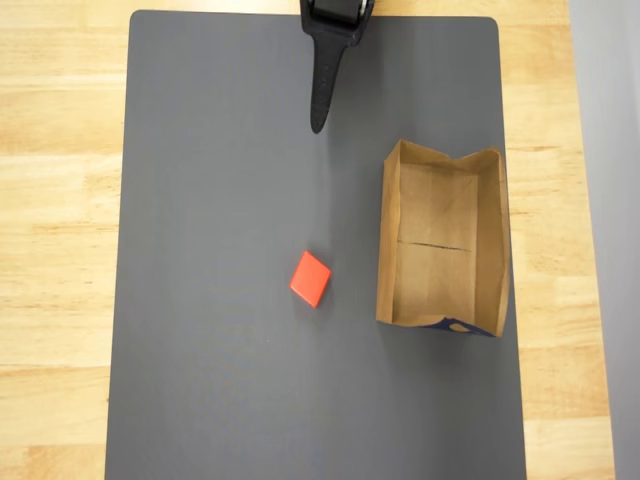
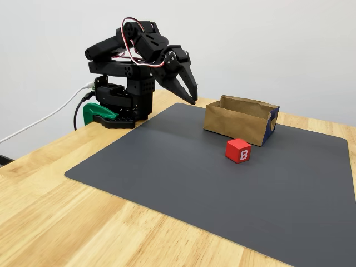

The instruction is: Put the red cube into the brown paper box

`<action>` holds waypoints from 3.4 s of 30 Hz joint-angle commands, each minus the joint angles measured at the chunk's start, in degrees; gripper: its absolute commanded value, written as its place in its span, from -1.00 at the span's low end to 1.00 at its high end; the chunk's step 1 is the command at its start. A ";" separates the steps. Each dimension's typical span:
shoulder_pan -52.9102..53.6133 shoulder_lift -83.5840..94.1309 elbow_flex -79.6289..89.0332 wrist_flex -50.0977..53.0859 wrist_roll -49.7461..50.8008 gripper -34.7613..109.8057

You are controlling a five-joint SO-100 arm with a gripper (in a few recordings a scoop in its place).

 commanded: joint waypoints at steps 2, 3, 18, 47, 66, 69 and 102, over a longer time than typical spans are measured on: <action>0.79 -0.26 -0.09 0.35 -0.53 -0.52; 0.97 -0.26 -0.09 0.44 -0.35 -0.52; 3.25 -26.98 -18.98 2.11 3.96 -0.52; 6.33 -85.61 -52.03 -7.73 -0.09 -0.14; -1.41 -98.53 -63.54 5.36 13.97 -0.09; -1.85 -101.25 -66.18 5.45 17.23 -0.08; -1.49 -113.03 -79.01 6.06 21.09 -0.52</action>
